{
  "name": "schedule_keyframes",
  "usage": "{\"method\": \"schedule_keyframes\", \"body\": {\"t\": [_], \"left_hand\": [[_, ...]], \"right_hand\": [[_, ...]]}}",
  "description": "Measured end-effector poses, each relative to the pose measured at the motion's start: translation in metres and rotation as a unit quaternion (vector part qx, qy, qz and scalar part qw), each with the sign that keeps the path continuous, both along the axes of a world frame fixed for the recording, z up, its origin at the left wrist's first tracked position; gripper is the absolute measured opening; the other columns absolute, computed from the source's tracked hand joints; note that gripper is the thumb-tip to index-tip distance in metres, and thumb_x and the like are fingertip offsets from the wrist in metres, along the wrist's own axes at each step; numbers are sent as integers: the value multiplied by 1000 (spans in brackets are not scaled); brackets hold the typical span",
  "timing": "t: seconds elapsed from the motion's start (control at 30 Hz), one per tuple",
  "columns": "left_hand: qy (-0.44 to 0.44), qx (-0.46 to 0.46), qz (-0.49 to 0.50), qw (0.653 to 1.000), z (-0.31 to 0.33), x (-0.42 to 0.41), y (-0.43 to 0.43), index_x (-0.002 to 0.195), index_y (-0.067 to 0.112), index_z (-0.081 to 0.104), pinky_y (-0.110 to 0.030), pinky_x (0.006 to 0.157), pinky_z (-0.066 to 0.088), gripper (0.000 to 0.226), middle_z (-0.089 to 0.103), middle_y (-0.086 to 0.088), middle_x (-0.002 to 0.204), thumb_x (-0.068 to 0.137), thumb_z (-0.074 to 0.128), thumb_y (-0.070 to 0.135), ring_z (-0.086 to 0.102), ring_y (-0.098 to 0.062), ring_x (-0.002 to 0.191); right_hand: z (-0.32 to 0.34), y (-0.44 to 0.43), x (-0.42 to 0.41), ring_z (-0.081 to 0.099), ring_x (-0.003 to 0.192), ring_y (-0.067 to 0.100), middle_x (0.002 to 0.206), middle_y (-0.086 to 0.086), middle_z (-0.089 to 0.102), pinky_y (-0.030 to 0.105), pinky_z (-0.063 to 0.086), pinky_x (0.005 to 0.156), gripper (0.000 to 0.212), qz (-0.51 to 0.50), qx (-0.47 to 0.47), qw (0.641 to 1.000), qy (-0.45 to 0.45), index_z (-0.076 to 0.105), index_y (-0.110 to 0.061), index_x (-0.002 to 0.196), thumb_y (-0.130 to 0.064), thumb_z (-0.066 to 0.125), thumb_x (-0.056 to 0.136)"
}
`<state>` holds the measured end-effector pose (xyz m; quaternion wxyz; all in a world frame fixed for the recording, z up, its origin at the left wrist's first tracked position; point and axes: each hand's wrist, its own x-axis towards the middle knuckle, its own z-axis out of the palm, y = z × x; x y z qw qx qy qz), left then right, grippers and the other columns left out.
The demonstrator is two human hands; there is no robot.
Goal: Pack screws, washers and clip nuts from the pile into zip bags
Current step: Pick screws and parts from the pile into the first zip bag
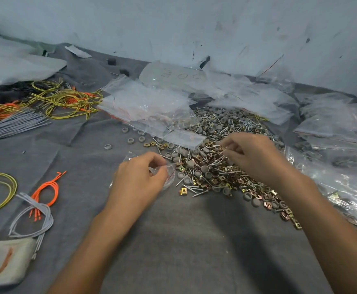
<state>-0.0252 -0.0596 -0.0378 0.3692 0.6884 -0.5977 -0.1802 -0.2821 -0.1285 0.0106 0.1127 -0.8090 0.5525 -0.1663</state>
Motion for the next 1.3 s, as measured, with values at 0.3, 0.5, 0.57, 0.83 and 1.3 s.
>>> {"method": "schedule_keyframes", "body": {"t": [0.3, 0.5, 0.57, 0.83, 1.3], "left_hand": [[-4, -55, 2, 998, -1, 0, -2, 87, 31, 77, -14, 63, 33, 9, 61, 13, 70, 83, 72, 25, 55, 6, 66], [110, -51, 17, 993, -3, 7, -5, 81, 39, 73, -30, 65, 56, 8, 66, 18, 65, 77, 66, 37, 59, 1, 57], [120, -53, 10, 991, -2, 10, -4, 85, 40, 73, -37, 62, 58, 11, 66, 15, 64, 77, 66, 37, 60, -3, 56], [48, -122, -26, 991, 3, 15, 1, 88, 29, 72, -18, 53, 40, 9, 61, 10, 64, 88, 70, 20, 55, -8, 56], [-146, -100, -58, 983, -12, -7, -1, 83, 23, 64, -35, 56, 45, 15, 65, 6, 71, 77, 72, 12, 64, -29, 69]], "right_hand": [[-36, 65, 79, 62, 67, 7, 77, 1, 73, 21, 50, 62, 13, 22, 101, 883, -457, 73, -11, 85, 1, 78, 84], [-53, 58, 113, 64, 74, 4, 86, -10, 73, 36, 53, 70, 4, 52, -29, 947, -314, 73, -16, 92, -15, 76, 90], [-49, 54, 113, 63, 72, 2, 86, -10, 72, 36, 52, 68, 3, 54, -55, 955, -286, 72, -19, 92, -19, 75, 91], [-20, 42, 110, 67, 91, 26, 93, -4, 72, 43, 52, 79, 13, 119, -16, 986, -113, 54, -31, 97, -33, 67, 93], [-42, 68, 61, 57, 114, 12, 124, -9, 62, 27, 45, 100, 27, 144, -38, 985, -83, 71, -26, 113, -14, 66, 89]]}}
